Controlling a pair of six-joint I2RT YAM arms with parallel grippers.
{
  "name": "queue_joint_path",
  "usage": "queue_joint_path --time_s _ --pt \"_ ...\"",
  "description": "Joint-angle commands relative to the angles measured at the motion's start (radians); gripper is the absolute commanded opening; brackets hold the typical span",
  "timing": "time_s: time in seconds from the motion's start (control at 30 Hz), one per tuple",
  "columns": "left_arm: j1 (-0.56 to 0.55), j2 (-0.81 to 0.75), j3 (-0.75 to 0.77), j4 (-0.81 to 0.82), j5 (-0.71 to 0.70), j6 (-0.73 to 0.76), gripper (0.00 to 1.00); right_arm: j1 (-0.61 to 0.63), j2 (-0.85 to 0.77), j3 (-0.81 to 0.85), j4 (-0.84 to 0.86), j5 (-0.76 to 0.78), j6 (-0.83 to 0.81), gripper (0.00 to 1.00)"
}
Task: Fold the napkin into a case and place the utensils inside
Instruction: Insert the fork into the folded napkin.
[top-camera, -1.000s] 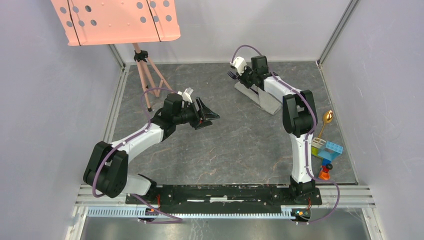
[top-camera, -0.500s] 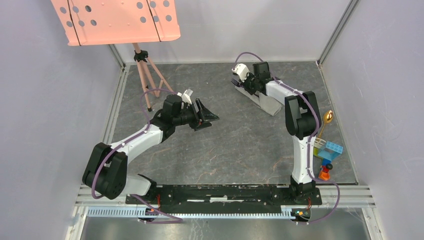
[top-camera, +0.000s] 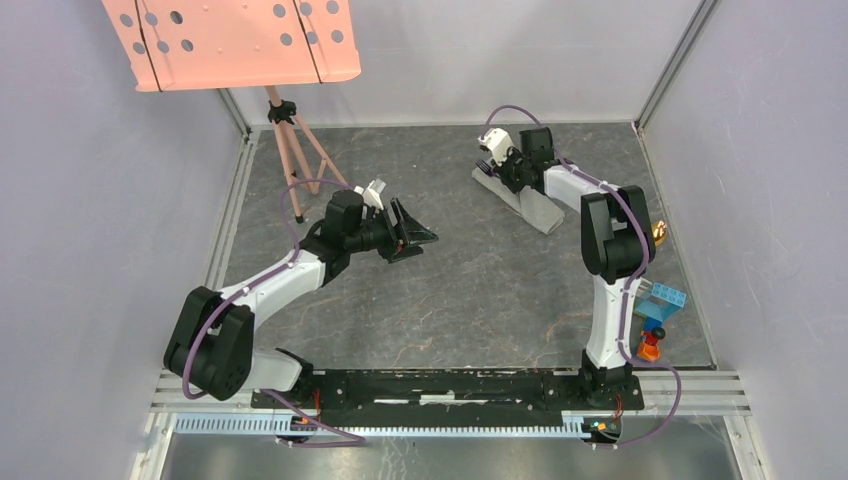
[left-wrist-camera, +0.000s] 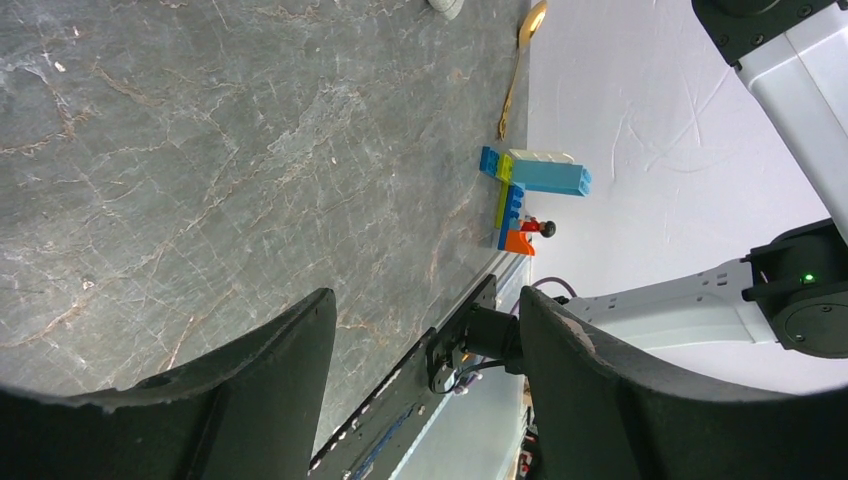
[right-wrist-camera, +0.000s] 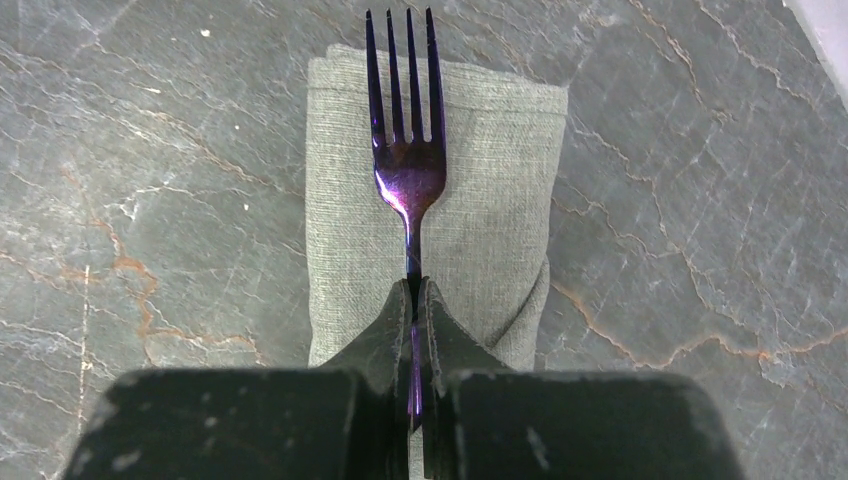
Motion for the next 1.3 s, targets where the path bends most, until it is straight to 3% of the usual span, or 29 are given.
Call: queue_joint_path --time_s 0.0,0.73,1.0,1.27 --pt "0.0 -0.031 -0.007 0.02 0.025 0.049 0.74 -0.015 -0.071 -0.016 0.034 0.012 0.026 0.0" --pt "-0.001 -0.044 -0.033 0.034 0.036 0.034 0.75 -0.039 -0.094 -0.083 0.03 0.116 0.048 0.0" --pt "-0.001 -0.054 -0.039 0.039 0.038 0.029 0.75 -0.038 -0.07 -0.063 0.016 0.143 0.061 0.05" --pt "-0.001 -0.051 -0.039 0.045 0.041 0.027 0.75 -0.036 -0.078 -0.075 0.037 0.098 0.067 0.24"
